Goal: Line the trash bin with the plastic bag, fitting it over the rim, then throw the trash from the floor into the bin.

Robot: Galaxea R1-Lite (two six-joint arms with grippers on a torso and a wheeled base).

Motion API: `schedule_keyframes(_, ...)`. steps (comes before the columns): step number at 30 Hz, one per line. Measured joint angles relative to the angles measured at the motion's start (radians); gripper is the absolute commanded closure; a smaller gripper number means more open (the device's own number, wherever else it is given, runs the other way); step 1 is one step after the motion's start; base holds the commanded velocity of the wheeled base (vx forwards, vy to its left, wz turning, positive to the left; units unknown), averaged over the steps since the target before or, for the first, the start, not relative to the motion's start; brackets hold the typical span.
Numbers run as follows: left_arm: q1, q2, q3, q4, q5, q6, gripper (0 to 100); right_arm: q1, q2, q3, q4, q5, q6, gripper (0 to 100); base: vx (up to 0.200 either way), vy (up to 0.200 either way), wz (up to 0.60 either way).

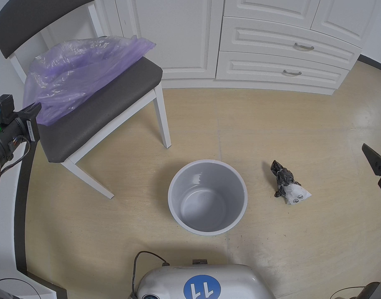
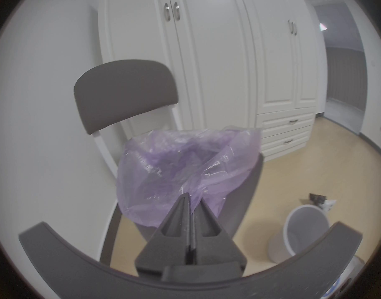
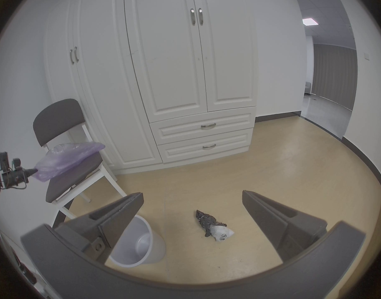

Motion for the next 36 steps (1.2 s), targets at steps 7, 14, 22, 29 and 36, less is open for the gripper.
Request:
schedule_keyframes(7,-0.154,-0.144,-0.011,0.147,-0.043,-0.018,100,0.071,0.025,0.02,-0.003,-0.015,-0.001,0,0.0,0.0,0.0)
schedule_keyframes(14,-0.351,-0.254,-0.05,0.237,-0.049,-0.026,100,0.106,0.043,0.031,-0.013,-0.024,-0.002,0,0.0,0.0,0.0)
schedule_keyframes(22,-0.597,-0.376,-0.07,0.345,-0.045,-0.029,100,0.144,0.051,0.043,-0.016,-0.043,-0.001,0,0.0,0.0,0.0)
schedule_keyframes(29,-0.709,-0.446,-0.067,0.372,-0.047,-0.031,100,0.155,0.056,0.052,-0.017,-0.047,-0.001,0,0.0,0.0,0.0)
schedule_keyframes(36,-0.792,-0.468,-0.04,0.371,-0.05,-0.069,100,0.156,0.052,0.056,-0.016,-0.047,0.0,0,0.0,0.0,0.0)
